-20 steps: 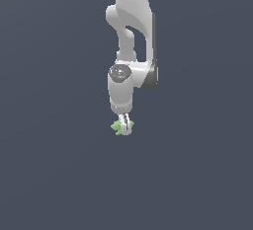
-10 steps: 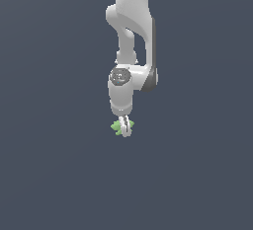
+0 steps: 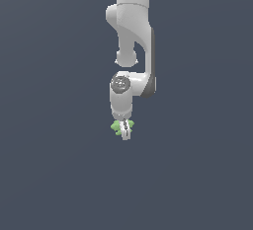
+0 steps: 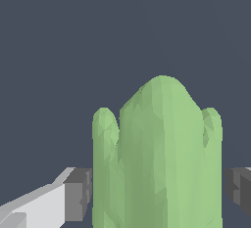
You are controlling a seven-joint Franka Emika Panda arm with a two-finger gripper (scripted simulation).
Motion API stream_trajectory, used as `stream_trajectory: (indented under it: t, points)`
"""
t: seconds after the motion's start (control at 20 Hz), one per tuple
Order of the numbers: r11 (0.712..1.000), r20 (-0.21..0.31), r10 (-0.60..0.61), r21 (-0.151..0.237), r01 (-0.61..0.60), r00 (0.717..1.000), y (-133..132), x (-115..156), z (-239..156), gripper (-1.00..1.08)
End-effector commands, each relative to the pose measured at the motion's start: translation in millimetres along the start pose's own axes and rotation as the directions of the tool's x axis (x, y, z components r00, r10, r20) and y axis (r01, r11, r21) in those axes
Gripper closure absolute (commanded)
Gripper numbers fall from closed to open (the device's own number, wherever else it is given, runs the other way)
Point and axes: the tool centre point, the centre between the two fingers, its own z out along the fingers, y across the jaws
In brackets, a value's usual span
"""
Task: Pick up the object and move it to a goal position.
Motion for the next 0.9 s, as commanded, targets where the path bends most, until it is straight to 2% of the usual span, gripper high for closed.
stream_trajectory:
  t: [0.0,0.85]
  points:
    - [1.000,0.000,0.000,0.000,0.000,1.000,0,0,2,1.08]
    - [1.000,-0.001,0.000,0.002,0.000,1.000,-7,8,-10,1.08]
